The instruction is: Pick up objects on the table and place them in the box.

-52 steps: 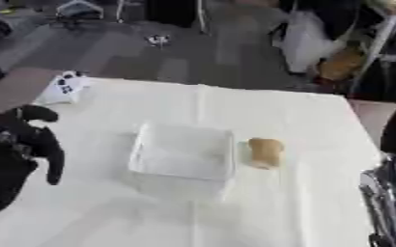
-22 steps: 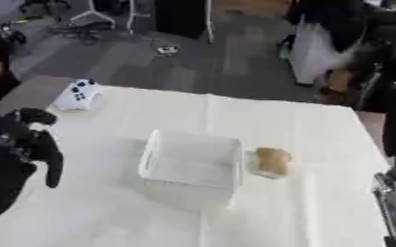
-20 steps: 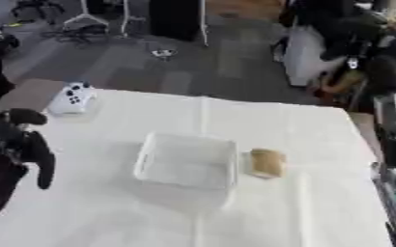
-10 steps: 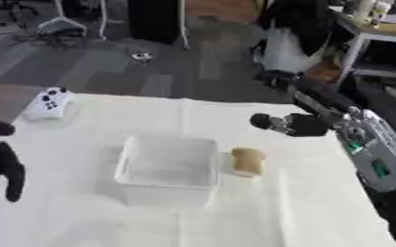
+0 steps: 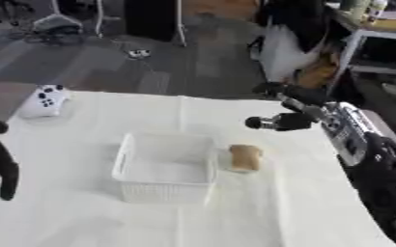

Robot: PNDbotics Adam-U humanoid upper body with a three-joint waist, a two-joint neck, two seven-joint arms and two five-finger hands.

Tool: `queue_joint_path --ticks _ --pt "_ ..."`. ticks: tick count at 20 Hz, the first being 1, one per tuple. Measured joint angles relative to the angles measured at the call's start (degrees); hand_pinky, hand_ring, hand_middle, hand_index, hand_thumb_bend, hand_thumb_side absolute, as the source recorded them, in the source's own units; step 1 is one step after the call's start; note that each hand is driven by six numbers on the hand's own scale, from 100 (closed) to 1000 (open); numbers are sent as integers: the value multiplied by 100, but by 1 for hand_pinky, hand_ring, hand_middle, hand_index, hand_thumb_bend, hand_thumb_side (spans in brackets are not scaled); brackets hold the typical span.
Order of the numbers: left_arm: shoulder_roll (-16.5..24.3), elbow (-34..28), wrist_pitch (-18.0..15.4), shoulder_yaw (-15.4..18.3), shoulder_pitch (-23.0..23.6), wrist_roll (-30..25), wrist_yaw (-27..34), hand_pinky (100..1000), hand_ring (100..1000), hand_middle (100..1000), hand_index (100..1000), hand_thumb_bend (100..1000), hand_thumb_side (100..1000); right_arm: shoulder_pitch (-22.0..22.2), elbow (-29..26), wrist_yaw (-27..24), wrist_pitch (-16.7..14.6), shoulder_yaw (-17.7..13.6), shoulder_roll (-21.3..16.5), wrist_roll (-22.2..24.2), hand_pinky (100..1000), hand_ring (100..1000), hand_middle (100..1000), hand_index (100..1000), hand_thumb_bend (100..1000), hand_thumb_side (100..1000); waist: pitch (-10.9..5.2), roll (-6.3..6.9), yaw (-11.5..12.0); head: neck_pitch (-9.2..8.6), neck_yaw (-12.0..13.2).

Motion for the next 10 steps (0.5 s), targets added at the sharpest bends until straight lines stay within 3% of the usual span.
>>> queue_joint_path --ticks 5,10 --pt "-1 0 1 -7 -42 -1 0 311 553 766 733 583 844 -211 352 1023 -21 -128 69 -466 1000 911 932 953 847 1000 34 -1 5 -34 4" --pt "-1 0 2 -17 -59 -2 8 313 553 765 733 588 836 -261 591 1553 -103 -195 158 -848 1000 910 933 955 844 1000 35 -3 38 -116 11"
